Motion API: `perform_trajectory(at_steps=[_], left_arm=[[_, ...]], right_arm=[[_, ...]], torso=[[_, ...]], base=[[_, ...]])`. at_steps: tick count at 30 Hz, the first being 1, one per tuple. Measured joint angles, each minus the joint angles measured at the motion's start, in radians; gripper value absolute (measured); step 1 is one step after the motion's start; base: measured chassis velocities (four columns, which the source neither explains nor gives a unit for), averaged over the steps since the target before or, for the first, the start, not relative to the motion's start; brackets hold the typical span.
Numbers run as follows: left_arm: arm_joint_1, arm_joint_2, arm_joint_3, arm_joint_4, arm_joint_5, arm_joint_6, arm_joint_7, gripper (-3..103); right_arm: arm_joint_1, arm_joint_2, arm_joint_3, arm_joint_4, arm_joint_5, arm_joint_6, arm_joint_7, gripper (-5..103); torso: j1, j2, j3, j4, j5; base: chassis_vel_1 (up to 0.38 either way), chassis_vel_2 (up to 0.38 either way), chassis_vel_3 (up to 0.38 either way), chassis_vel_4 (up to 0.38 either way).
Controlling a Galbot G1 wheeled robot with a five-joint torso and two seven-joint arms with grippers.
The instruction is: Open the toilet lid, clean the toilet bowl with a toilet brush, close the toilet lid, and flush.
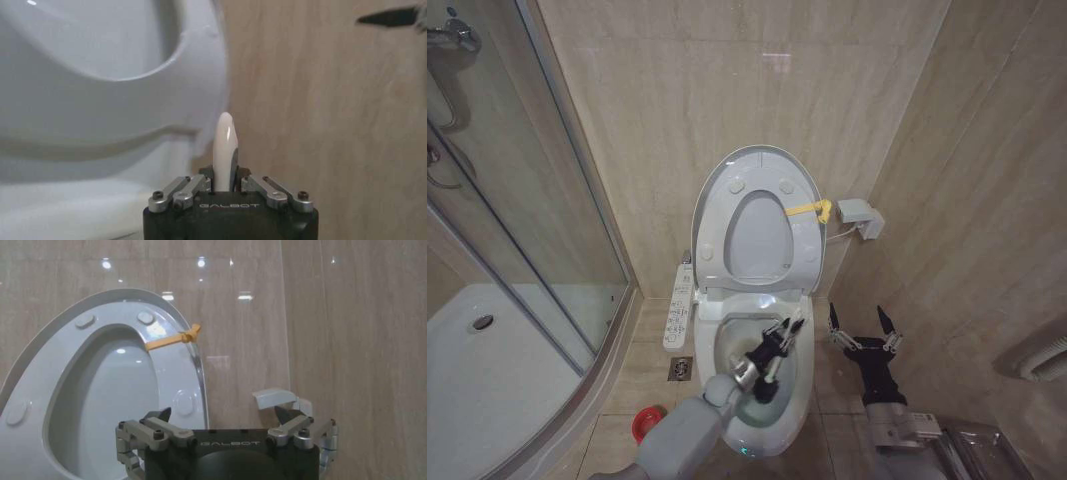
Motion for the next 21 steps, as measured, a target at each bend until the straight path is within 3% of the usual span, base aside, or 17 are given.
perform_trajectory(at_steps=[7, 21], left_arm=[[-0.031, 0.052, -0.061, 0.039, 0.041, -0.008, -0.001, 19], [0.127, 0.136, -0.093, -0.136, 0.116, -0.031, -0.005, 19]], right_arm=[[0.0, 0.0, 0.0, 0.0, 0.0, 0.0, 0.0, 100], [0.0, 0.0, 0.0, 0.0, 0.0, 0.0, 0.0, 100]], torso=[[0.0, 0.0, 0.0, -0.0002, 0.0002], [0.0, 0.0, 0.0, 0.0001, 0.0004]], base=[[0.0, 0.0, 0.0, 0.0], [0.0, 0.0, 0.0, 0.0]])
